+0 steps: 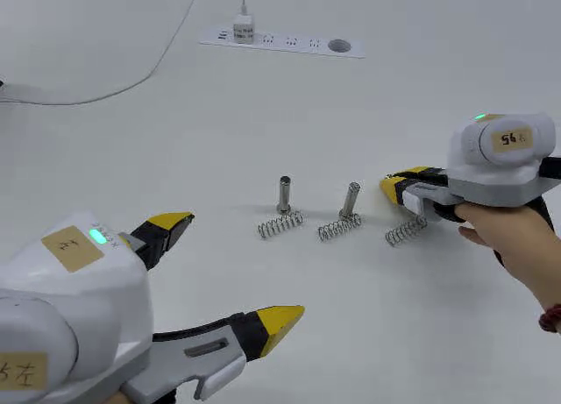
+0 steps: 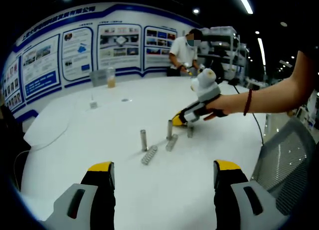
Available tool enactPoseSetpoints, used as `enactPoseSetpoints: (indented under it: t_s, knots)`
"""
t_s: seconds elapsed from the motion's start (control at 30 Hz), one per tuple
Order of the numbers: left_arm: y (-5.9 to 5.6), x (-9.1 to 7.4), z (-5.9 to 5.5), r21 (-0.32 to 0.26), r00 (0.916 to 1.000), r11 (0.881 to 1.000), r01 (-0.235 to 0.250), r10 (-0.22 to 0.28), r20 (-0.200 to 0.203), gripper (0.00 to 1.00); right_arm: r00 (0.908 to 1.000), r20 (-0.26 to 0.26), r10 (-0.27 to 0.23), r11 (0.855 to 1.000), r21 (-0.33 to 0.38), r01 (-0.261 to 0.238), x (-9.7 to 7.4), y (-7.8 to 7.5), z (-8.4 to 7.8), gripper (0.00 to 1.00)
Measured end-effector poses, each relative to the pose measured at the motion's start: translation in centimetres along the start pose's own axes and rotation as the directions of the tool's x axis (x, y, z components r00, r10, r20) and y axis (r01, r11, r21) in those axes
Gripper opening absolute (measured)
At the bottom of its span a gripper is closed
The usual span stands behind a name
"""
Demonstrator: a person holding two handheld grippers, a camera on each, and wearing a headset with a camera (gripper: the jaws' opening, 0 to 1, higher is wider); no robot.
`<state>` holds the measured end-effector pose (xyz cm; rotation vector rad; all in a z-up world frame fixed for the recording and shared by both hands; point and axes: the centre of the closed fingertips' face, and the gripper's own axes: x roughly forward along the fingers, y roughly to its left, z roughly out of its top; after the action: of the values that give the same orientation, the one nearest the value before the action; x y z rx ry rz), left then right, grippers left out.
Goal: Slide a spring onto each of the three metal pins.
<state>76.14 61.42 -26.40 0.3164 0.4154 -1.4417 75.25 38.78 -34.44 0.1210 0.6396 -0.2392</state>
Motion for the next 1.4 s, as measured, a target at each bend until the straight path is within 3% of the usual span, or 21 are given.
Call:
enactPoseSetpoints:
  t_s: [0.33, 0.6, 1.0, 1.4]
  knots:
    - [-0.2, -0.2, 0.1, 0.011, 0.9999, 1.0, 0.011, -0.011, -0.002, 0.83, 0.9996, -0.026, -0.013, 0.997, 0.076, 0.015, 0.1, -0.3, 0.0, 0.09]
    - [-0.2, -0.3, 0.6, 0.013, 0.9999, 1.0, 0.007, -0.007, 0.013, 0.82, 0.9997, 0.025, 0.004, 0.99, 0.143, -0.008, -1.3, -0.5, 1.3, 0.09]
    - [-0.4, -0.5, 1.3, 0.013, 0.999, 1.0, 0.01, -0.011, 0.044, 0.81, 0.999, 0.043, 0.011, 0.991, 0.136, -0.016, -3.4, -0.3, 1.8, 0.09]
    - [-0.6, -0.7, 1.7, 0.027, 0.9985, 1.0, 0.01, -0.011, 0.053, 0.81, 0.9997, 0.02, 0.014, 0.995, 0.094, -0.016, -4.9, 0.3, 1.4, 0.09]
